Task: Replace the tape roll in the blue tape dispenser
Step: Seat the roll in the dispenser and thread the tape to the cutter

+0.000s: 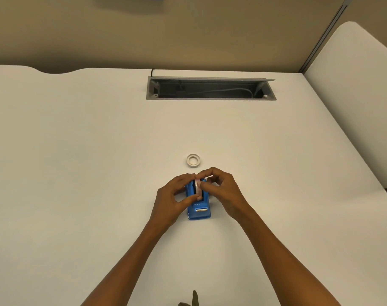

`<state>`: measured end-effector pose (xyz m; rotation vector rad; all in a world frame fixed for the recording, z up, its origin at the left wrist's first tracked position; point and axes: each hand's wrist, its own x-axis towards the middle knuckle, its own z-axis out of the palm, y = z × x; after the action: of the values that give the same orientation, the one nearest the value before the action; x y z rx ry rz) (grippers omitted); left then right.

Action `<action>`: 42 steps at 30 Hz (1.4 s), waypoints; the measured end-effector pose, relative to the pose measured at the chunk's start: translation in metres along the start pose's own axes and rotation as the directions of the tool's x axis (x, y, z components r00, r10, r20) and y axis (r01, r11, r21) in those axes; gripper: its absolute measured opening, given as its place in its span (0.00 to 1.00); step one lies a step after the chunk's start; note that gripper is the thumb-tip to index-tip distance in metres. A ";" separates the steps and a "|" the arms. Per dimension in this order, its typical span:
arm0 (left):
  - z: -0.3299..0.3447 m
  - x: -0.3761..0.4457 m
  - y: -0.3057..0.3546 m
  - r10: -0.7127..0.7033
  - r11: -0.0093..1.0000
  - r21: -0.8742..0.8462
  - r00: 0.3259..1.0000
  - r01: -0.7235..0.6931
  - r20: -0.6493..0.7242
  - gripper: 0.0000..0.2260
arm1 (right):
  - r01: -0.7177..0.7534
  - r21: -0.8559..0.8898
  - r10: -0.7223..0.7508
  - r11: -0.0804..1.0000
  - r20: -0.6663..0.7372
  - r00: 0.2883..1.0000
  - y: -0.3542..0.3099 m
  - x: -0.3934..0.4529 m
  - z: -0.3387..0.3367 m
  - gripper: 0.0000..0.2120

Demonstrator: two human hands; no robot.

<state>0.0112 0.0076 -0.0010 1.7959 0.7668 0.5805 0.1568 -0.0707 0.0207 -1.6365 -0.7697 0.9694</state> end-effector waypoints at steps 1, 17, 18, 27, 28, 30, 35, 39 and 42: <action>0.000 0.000 0.000 0.001 1.000 0.000 1.000 -0.001 0.000 0.23 | -0.023 0.025 0.023 0.999 -0.021 1.000 -0.001 0.001 0.002 0.05; -0.003 0.003 0.003 -0.003 1.000 -0.029 0.999 0.004 0.033 0.19 | -0.005 0.060 0.002 0.998 0.053 0.999 0.006 -0.004 -0.006 0.09; -0.003 0.003 0.003 0.001 0.999 -0.036 0.999 0.000 0.032 0.19 | 0.011 0.024 -0.013 1.000 0.078 0.997 0.006 -0.005 -0.008 0.10; -0.003 0.003 -0.001 0.016 1.000 -0.026 0.999 -0.015 0.041 0.20 | 0.035 -0.058 -0.030 0.998 0.076 0.997 0.005 -0.004 -0.002 0.13; -0.003 0.003 -0.001 0.017 1.000 -0.023 0.999 -0.016 0.041 0.21 | 0.035 -0.051 -0.032 0.998 0.064 0.997 0.005 -0.003 -0.002 0.13; -0.002 0.003 -0.002 0.014 1.000 -0.023 0.999 -0.013 0.037 0.20 | 0.040 -0.035 -0.038 0.999 0.054 0.998 0.005 -0.003 0.000 0.11; -0.003 0.003 -0.001 0.010 0.999 -0.031 0.999 -0.009 0.036 0.21 | 0.047 0.015 -0.047 0.999 0.014 0.999 0.004 -0.002 0.002 0.09; -0.003 0.003 -0.001 -0.008 0.999 -0.038 0.999 0.010 0.043 0.21 | 0.003 0.052 -0.001 0.999 -0.048 0.999 0.003 0.001 0.005 0.05; -0.003 0.003 0.000 -0.009 0.999 -0.040 0.999 0.011 0.051 0.20 | -0.032 0.072 0.037 0.997 -0.071 0.997 0.001 0.002 0.007 0.04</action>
<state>0.0108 0.0117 0.0003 1.7628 0.7243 0.5378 0.1518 -0.0664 0.0189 -1.6189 -0.6537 0.9463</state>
